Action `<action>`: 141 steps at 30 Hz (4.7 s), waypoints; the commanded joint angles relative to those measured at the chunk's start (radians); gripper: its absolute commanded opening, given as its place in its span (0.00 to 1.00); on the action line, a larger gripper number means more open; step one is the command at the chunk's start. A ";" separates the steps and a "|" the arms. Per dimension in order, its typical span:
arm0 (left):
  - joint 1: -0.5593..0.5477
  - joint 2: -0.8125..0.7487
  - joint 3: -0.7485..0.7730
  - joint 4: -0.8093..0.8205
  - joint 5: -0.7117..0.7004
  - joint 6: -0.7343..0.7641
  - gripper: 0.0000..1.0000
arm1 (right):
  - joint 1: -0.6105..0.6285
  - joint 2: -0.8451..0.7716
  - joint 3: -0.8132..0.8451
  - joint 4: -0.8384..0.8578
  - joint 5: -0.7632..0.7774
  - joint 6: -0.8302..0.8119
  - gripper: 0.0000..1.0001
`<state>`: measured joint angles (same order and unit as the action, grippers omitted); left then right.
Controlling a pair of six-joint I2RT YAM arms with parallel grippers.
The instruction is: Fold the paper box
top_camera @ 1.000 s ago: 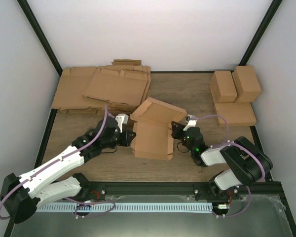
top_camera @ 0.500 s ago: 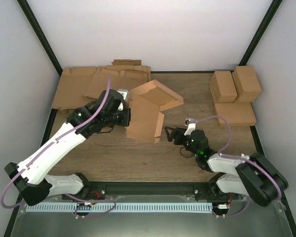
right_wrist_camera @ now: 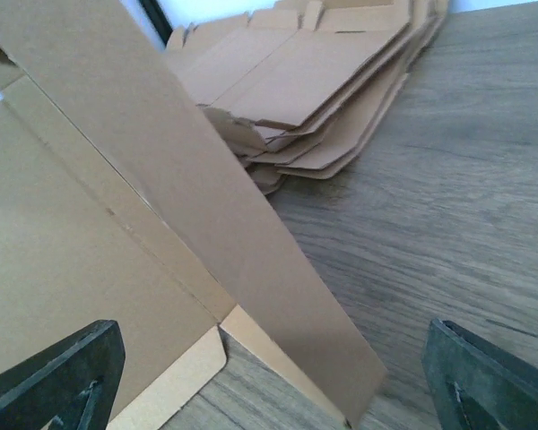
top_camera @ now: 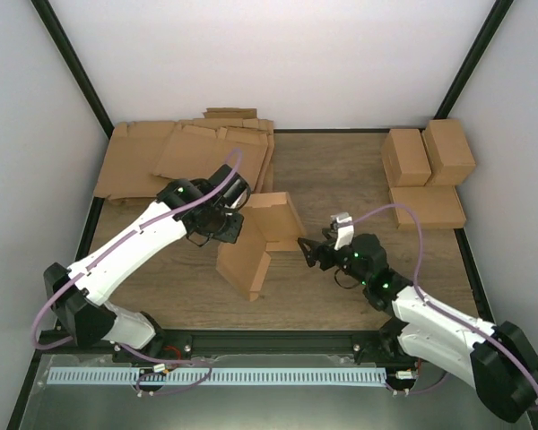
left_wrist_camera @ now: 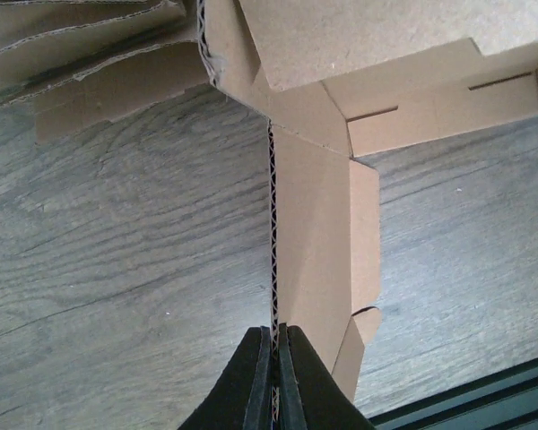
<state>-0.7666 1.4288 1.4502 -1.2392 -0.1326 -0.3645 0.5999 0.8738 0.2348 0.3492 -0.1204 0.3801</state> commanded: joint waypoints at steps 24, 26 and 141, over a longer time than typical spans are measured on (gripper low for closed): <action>-0.047 0.149 0.223 -0.172 -0.046 0.038 0.04 | 0.196 0.349 0.512 0.069 0.336 -0.230 0.80; -0.054 0.153 0.222 -0.172 -0.054 0.037 0.04 | 0.196 0.340 0.521 0.061 0.329 -0.213 0.75; 0.130 -0.149 -0.255 0.719 0.336 0.039 0.52 | 0.104 0.168 0.237 -0.022 -0.001 -0.106 0.40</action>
<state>-0.6415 1.2839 1.1950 -0.5465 0.1589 -0.3141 0.6979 1.0611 0.4583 0.3229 -0.1135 0.2951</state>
